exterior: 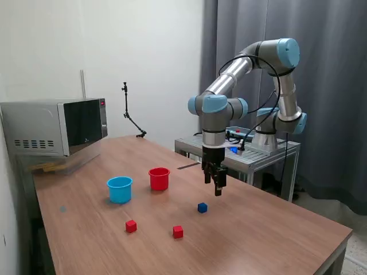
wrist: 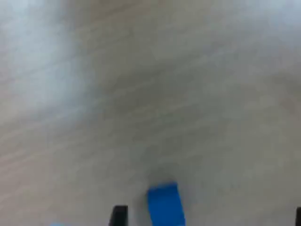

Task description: Place red objects in the red bin, and blue objects in the blue bin.

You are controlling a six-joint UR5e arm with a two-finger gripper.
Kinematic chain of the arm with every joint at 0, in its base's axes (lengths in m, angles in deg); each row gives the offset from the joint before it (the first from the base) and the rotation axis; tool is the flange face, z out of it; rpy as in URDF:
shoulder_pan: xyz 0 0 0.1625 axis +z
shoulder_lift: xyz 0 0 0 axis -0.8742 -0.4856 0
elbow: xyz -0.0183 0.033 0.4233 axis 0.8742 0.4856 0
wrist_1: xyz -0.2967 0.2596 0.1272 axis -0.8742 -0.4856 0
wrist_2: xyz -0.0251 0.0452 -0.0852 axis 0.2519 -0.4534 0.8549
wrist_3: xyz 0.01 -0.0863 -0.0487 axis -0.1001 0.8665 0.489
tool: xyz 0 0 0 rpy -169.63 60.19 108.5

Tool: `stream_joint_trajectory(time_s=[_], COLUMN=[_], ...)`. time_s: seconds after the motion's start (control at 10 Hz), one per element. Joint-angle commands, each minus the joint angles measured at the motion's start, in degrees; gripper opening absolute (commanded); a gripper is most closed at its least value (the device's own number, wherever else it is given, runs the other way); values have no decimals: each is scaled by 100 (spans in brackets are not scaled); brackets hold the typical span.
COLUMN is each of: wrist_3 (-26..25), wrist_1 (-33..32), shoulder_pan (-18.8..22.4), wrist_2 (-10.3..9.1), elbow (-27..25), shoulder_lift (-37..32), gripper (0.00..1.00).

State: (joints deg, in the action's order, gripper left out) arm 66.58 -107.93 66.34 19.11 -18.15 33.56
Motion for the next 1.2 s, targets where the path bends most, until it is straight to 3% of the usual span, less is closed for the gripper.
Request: stream_joint_trajectory(time_s=[0.0, 0.4, 1.1], wrist_3=[686, 1707, 1675], wrist_1=[-95, -121, -666], shoulder_pan=[-21, -135, -91], wrist_2=[-252, -280, -271], elbow=[-366, -297, -174], shoulder_lift=[1, 28, 449], gripper=[100, 100, 100])
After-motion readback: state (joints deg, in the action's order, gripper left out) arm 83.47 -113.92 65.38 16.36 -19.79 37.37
